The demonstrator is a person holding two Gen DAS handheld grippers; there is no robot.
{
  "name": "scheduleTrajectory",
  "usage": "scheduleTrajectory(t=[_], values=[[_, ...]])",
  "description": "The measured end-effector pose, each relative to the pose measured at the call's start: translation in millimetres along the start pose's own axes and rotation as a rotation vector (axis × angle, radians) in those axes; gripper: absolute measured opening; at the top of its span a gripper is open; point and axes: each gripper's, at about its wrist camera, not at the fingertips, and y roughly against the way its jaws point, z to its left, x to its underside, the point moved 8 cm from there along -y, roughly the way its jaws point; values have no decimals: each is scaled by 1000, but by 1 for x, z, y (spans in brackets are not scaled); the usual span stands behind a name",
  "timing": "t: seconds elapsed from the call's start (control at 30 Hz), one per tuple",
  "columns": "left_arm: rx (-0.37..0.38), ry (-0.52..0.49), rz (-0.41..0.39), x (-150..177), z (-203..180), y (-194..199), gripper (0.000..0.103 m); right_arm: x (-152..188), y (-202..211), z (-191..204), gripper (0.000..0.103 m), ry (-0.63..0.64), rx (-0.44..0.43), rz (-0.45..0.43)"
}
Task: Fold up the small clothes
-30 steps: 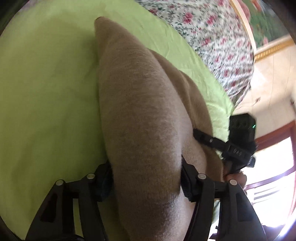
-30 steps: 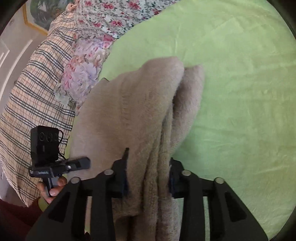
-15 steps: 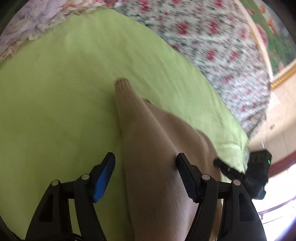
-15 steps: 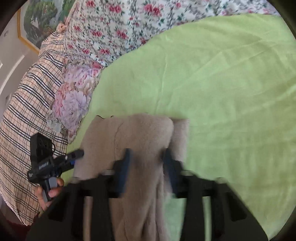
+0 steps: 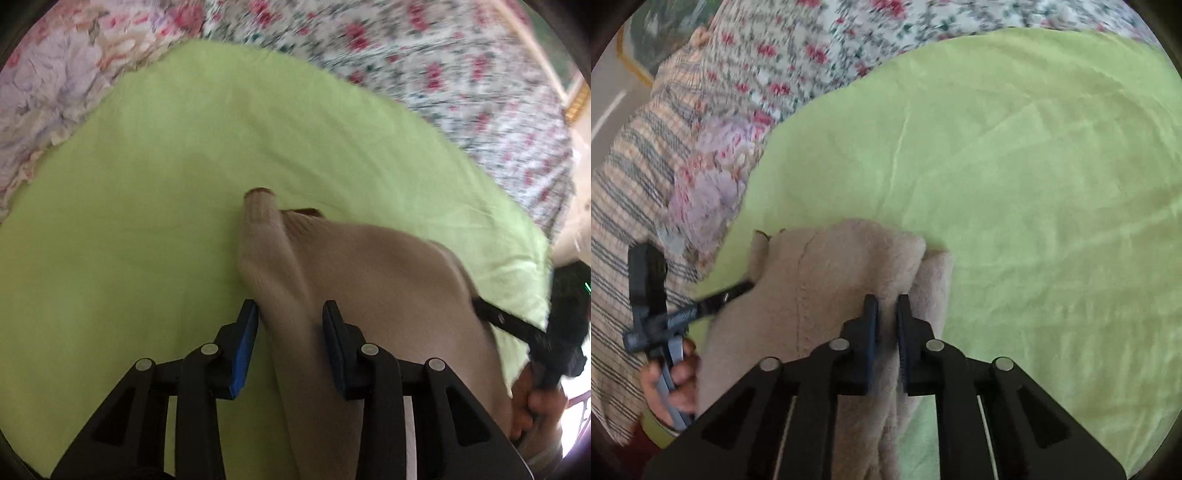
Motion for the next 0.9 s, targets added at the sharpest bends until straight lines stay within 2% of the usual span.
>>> scheduleTrajectory(t=[0.07, 0.2, 0.3, 0.37, 0.43, 0.53, 0.6, 0.73, 0.87, 0.9], values=[[23, -28, -42, 19, -8, 31, 36, 8, 15, 2, 21, -4, -20, -14], [111, -93, -67, 79, -27, 83, 39, 50, 52, 11, 36, 16, -60, -25], [117, -121, -72, 125, -34, 107, 43, 84, 72, 11, 37, 6, -62, -26], [108, -114, -80, 158, -34, 122, 54, 104, 82, 9, 37, -7, -72, -25], [113, -103, -86, 176, -39, 127, 56, 121, 87, 8, 37, -10, -72, -23], [64, -135, -70, 211, -48, 125, 56, 136, 84, 10, 37, -6, -65, -10], [44, -154, -58, 222, -54, 116, 56, 143, 79, 12, 37, 0, -68, 0], [-15, -172, -81, 219, -60, 99, 56, 149, 69, 18, 37, 16, -71, 9], [-148, -199, -78, 217, -57, 75, 54, 154, 57, 21, 37, 18, -86, 24], [-161, -212, -69, 219, -56, 72, 54, 154, 55, 21, 33, 13, -86, 27]])
